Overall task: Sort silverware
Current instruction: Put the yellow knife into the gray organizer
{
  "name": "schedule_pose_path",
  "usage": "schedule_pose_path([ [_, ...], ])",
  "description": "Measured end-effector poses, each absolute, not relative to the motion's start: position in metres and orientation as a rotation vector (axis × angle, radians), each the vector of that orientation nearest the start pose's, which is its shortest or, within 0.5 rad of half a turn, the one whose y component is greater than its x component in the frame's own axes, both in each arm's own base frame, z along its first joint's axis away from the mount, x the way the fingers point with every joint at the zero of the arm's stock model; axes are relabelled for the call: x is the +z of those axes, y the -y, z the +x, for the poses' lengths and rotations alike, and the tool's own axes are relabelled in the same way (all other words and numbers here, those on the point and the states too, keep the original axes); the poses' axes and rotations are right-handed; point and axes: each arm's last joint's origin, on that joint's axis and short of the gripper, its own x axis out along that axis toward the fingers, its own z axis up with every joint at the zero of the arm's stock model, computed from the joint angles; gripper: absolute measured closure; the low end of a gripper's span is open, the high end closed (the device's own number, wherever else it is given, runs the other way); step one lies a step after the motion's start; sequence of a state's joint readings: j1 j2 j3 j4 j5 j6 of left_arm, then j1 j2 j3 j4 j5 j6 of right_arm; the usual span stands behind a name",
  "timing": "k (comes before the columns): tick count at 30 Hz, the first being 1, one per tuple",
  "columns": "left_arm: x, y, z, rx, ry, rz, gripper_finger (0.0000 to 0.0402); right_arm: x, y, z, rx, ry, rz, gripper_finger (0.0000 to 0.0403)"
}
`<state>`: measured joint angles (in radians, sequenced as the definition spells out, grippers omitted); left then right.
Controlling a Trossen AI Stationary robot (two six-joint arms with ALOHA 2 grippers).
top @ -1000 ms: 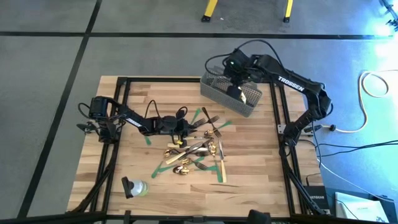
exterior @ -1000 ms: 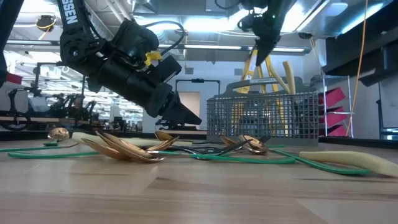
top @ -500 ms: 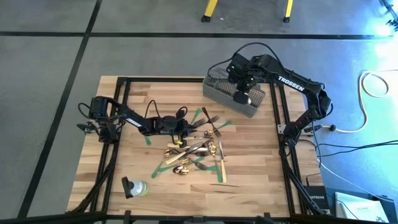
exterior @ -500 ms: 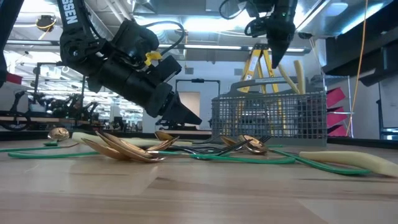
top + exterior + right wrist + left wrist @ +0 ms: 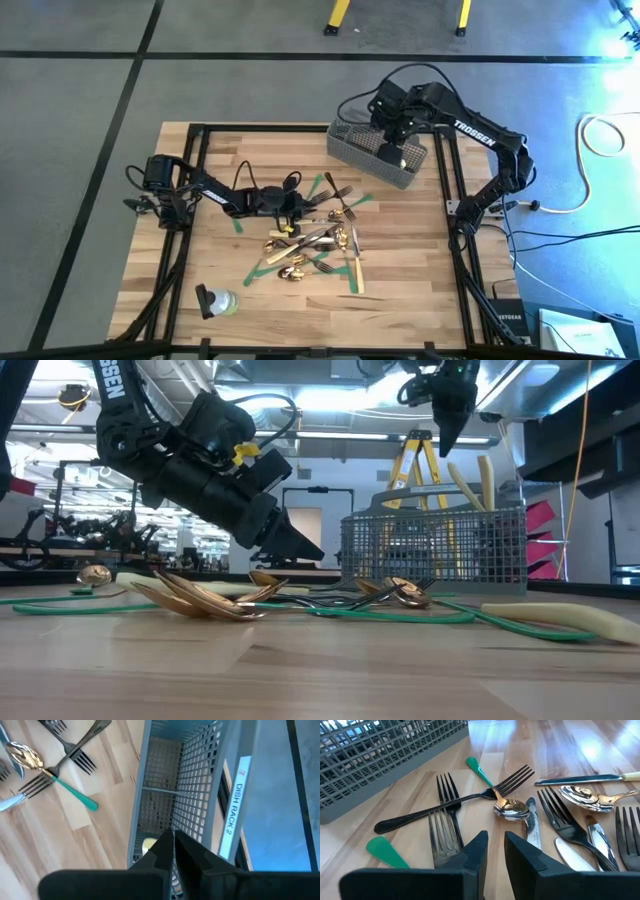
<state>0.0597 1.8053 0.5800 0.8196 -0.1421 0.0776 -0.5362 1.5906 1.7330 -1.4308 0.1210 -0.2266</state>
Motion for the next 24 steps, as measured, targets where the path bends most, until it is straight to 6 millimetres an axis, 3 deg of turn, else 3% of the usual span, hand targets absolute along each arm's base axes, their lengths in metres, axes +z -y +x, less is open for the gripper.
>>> schedule_pose_path([
  [7, 0.112, -0.023, 0.309, 0.183, -0.413, 0.093, 0.0353, 0.382, 0.145, 0.250, -0.389, -1.259, 0.013, 0.0403],
  [19, 0.112, -0.023, 0.309, 0.184, -0.412, 0.093, 0.0353, 0.378, 0.148, 0.259, -0.018, -1.347, -0.574, 0.0403],
  [24, 0.112, -0.023, 0.309, 0.183, -0.413, 0.093, 0.0353, 0.368, 0.153, 0.267, 0.106, -1.388, -0.681, 0.0403],
])
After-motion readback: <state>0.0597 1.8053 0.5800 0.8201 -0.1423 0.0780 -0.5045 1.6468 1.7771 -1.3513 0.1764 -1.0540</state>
